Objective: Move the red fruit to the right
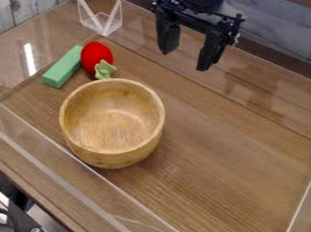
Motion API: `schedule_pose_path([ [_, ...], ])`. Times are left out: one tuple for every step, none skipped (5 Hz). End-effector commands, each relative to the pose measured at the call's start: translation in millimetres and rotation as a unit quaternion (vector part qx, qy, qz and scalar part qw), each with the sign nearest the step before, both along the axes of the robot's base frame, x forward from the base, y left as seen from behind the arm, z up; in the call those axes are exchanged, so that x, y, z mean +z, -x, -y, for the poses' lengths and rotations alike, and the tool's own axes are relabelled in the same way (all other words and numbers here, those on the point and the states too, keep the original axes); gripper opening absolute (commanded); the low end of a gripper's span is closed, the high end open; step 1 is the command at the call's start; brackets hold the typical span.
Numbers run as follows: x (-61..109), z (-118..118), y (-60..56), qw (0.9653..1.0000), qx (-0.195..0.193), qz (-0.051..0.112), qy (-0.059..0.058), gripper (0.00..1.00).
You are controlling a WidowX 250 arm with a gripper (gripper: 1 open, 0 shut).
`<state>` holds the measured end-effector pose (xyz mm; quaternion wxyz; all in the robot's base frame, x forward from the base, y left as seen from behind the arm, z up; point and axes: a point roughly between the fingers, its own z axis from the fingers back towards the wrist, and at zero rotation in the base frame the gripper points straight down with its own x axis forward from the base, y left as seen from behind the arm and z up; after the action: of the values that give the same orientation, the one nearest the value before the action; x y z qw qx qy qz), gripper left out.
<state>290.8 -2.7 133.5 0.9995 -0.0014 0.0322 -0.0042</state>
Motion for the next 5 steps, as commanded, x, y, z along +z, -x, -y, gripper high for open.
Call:
schedule_pose_path([
  [-4.3,-8,-3.8,1.0,0.004,-0.003,0.0,1.0],
  [-6.5,-38,-8.7,1.0,0.005,0.006,-0.003,1.0],
  [-8.7,-80,-12.7,0.9998,0.0,0.017,-0.005,1.0],
  [-5.4,-122,-16.5,0.9995,-0.005,0.031,-0.008,1.0],
  [-8.1,-150,-23.7,0.9992,-0.017,0.036,-0.012,1.0],
])
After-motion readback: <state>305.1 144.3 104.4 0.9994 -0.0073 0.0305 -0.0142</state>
